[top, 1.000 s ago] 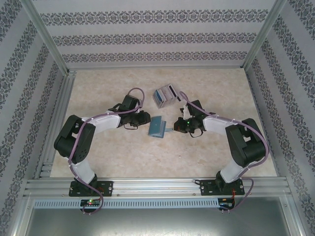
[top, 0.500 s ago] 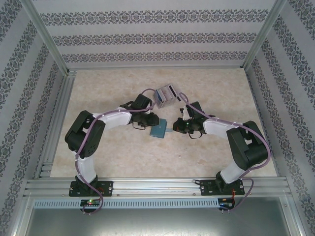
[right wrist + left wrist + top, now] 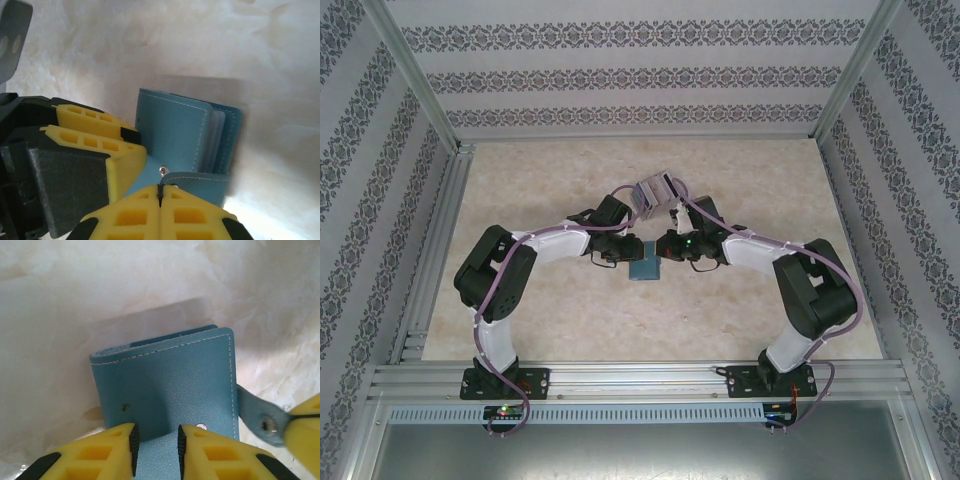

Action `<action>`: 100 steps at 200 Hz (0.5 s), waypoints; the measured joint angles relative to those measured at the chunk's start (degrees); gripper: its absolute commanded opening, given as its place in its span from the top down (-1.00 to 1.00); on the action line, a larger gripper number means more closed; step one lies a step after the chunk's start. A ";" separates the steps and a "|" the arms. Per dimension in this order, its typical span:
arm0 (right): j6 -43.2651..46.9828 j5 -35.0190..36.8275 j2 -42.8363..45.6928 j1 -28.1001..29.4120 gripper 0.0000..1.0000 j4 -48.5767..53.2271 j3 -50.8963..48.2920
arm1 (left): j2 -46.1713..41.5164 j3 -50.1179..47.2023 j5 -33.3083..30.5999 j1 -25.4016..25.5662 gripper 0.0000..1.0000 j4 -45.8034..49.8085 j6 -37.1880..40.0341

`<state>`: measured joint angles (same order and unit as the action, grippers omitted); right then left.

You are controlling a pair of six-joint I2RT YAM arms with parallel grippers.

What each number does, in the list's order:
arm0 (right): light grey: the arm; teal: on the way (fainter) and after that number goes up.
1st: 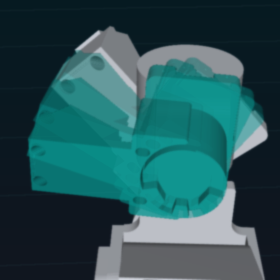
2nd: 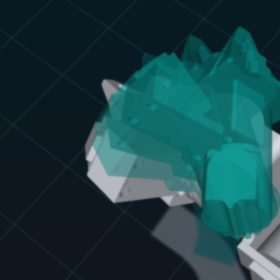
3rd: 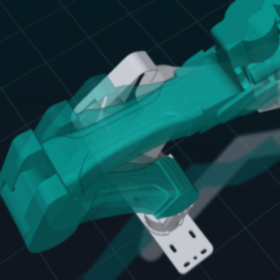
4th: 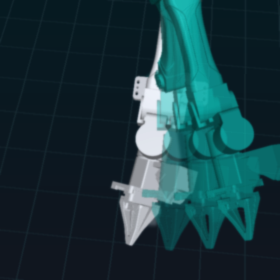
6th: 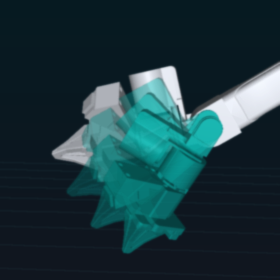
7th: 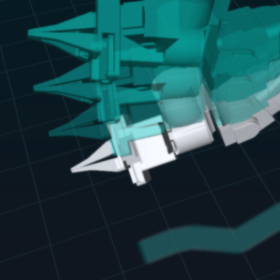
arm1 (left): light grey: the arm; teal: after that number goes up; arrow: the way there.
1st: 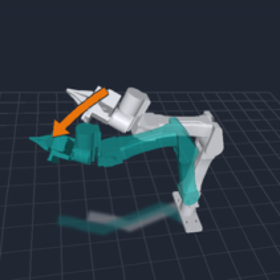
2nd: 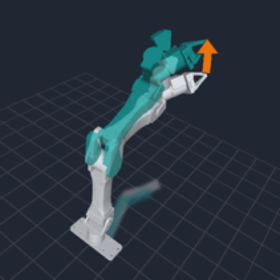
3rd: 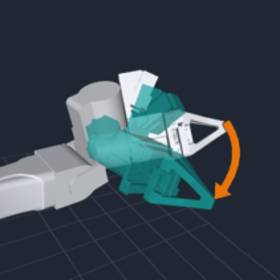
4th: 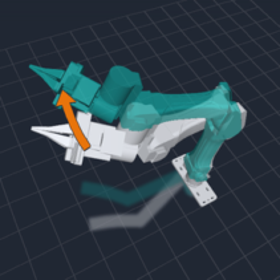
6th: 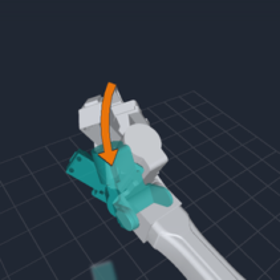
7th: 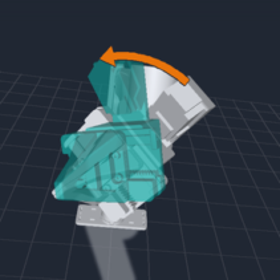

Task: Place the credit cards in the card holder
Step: Rotate the card holder at the center of the table, then close the button on the card holder.

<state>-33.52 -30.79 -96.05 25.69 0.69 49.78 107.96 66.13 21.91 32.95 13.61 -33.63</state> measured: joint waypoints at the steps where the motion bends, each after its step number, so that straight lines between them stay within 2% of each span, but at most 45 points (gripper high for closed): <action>1: -0.02 -0.04 -0.07 0.00 0.92 -0.07 0.00 | 0.00 0.00 0.00 0.00 0.42 -0.02 0.00; 100: -1.03 -1.40 -6.49 0.35 0.90 -0.92 3.19 | -0.04 -0.92 -0.31 0.00 0.48 -1.40 -0.02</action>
<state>-34.54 -32.18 -102.54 26.04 -0.23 52.97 107.92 65.21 21.61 32.95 12.21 -33.65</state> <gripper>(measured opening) 0.062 0.266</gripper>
